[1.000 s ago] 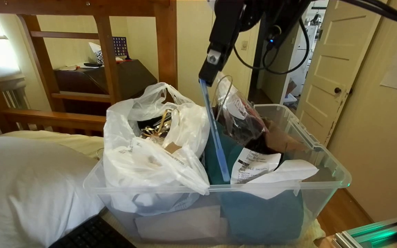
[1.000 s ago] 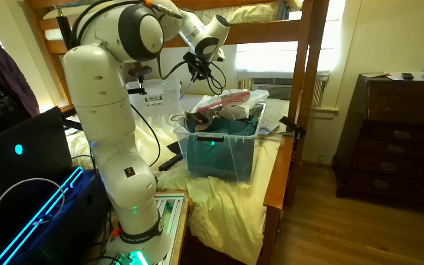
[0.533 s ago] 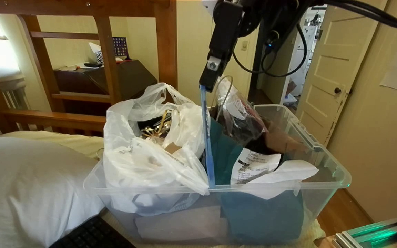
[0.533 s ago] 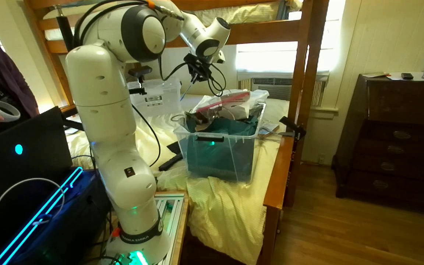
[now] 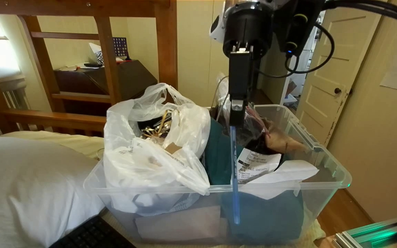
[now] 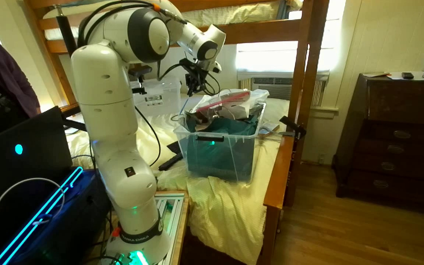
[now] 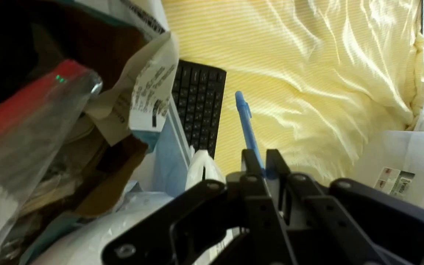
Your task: Take an item out of the plastic bag and put it on the bed
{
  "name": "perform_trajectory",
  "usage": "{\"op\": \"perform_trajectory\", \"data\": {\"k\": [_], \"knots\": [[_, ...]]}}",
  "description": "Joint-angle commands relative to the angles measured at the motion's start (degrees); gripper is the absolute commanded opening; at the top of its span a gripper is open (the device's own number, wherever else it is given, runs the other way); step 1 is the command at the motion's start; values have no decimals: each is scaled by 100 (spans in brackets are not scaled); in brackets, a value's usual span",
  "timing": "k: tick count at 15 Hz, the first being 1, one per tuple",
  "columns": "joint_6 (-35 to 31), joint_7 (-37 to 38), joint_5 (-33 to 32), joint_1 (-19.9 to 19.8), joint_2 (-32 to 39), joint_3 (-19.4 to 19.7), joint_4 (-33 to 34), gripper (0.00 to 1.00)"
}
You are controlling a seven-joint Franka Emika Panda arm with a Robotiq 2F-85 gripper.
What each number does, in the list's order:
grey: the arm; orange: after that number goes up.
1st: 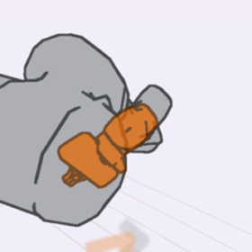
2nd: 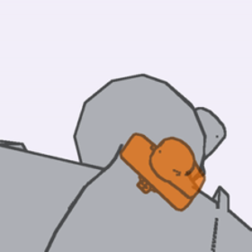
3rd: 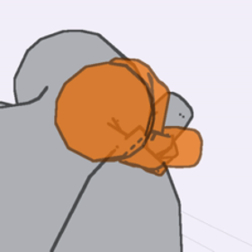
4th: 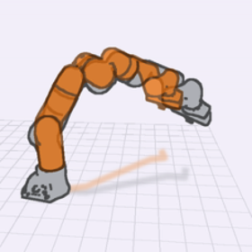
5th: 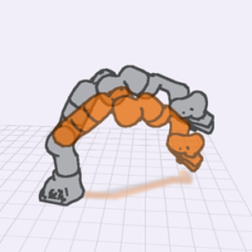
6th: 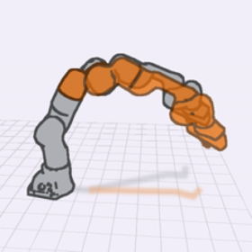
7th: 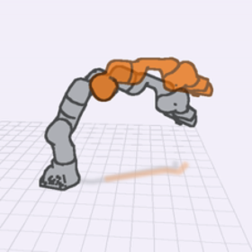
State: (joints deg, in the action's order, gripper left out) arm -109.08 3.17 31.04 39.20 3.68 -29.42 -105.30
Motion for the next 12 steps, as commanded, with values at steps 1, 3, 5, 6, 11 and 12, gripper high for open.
{"op": "perform_trajectory", "data": {"k": [1, 3, 5, 6, 11, 12], "knots": [[222, 665, 139, 134, -97, -150, -153, 3], [177, 1024, 434, 248, -741, -256, -842, 3], [54, 1348, 475, 347, -1015, -346, -1265, 3], [-107, 1525, 202, 392, -581, -393, -1057, 3], [-10, 1510, 7, 456, -549, -533, -1482, 3], [-18, 1486, -174, 442, -420, -534, -1463, 3]]}}
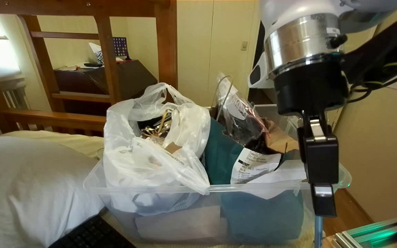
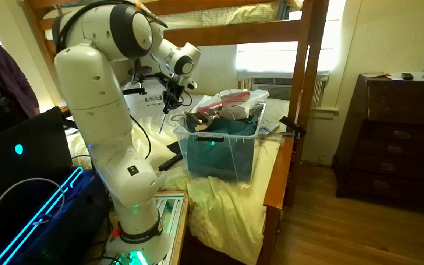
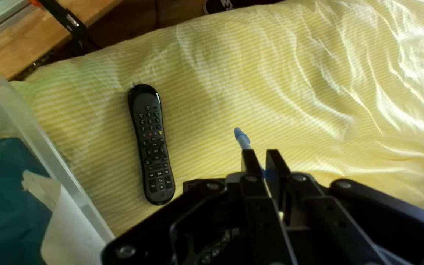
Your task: Take an item out of the plastic bag and put it on the bed
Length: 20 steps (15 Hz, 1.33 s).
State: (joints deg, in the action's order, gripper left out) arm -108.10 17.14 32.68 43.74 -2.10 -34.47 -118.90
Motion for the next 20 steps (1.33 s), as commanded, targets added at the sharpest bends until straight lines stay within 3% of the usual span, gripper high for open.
{"op": "perform_trajectory", "data": {"k": [1, 9, 15, 16, 17, 20], "knots": [[-195, 34, -450, -17, 316, -22, -65, 3], [-833, -273, -1888, 111, 1492, 146, 471, 3], [-957, -729, -2279, 299, 1854, 176, 945, 3], [-1010, -814, -2310, 323, 1877, 179, 973, 36], [-1079, -890, -2332, 330, 1874, 187, 993, 37], [-1384, -1049, -2250, 322, 1619, 179, 854, 55]]}}
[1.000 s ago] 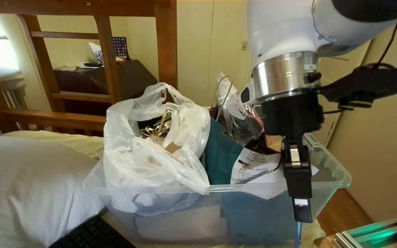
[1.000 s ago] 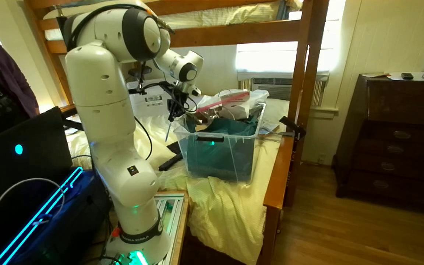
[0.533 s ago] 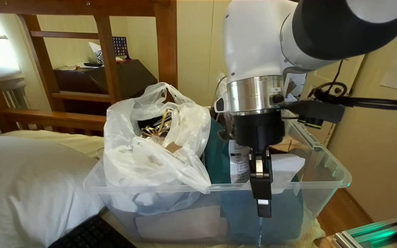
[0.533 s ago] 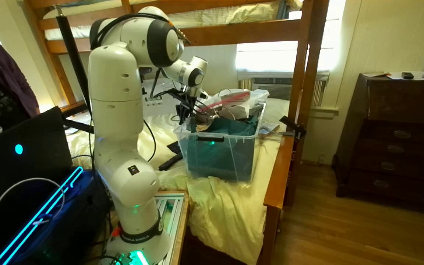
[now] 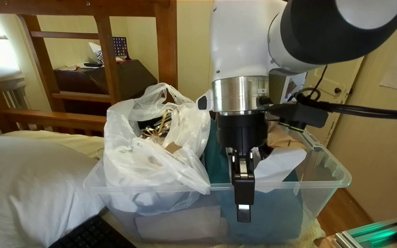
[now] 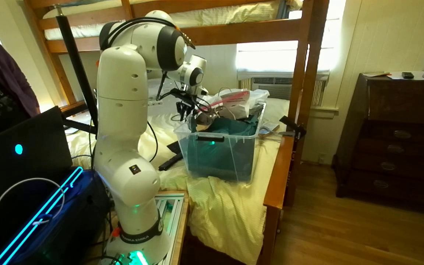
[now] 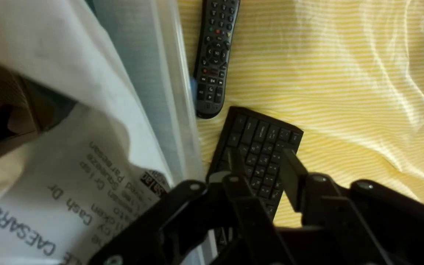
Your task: Take an item out of the plastic bag and put it on the bed
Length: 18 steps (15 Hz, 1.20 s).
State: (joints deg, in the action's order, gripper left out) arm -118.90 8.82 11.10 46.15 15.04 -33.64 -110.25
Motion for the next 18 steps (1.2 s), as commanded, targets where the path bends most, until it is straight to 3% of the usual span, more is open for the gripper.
{"op": "perform_trajectory", "data": {"k": [1, 4, 6, 8, 11, 17, 18], "knots": [[-365, -281, -87, 87, -146, 90, -5, 62], [-368, -559, 190, 8, -583, -9, 49, 84], [-285, -277, 296, -27, -1150, 11, 35, 98], [-300, 68, 647, -112, -1748, 46, -26, 100], [73, 927, 649, -210, -2498, 153, 104, 100], [2186, 2467, 328, -706, -3240, 121, 796, 100], [1608, 2019, 508, -681, -3137, 45, 593, 100]]}}
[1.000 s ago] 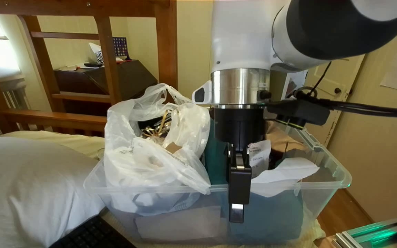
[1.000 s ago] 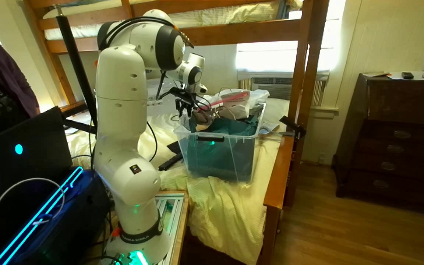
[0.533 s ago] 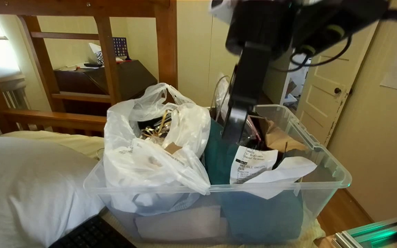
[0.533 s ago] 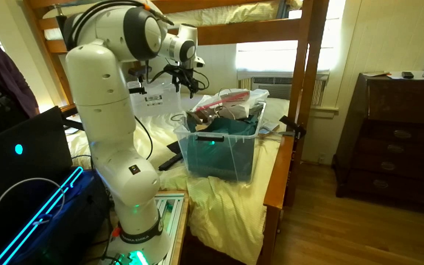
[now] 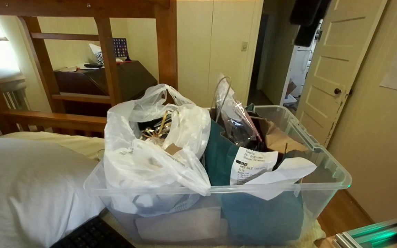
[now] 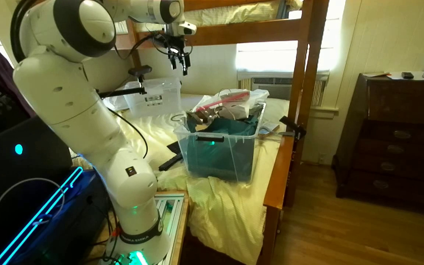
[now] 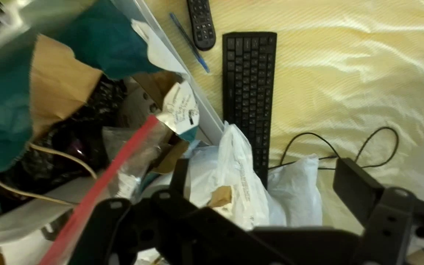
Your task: Take an item out of the plastic bag and put it on the bed
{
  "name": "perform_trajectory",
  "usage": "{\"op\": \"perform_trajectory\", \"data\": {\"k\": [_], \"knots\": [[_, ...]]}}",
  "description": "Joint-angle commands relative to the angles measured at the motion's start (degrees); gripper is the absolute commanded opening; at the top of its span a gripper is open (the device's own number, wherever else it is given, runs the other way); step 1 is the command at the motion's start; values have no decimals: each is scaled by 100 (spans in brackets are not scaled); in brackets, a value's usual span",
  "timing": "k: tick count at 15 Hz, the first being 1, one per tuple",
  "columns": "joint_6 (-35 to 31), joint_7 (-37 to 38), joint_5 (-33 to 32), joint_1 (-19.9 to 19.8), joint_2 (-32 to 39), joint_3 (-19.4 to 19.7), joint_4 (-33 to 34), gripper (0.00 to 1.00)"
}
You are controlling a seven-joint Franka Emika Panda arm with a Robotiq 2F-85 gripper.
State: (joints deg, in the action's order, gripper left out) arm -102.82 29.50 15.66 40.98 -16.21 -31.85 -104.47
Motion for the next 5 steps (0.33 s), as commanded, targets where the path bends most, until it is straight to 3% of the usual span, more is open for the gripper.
{"op": "perform_trajectory", "data": {"k": [1, 5], "knots": [[288, 76, 35, -253, -101, -146, 98, 100], [480, 205, 26, -324, -171, -153, 152, 100]]}}
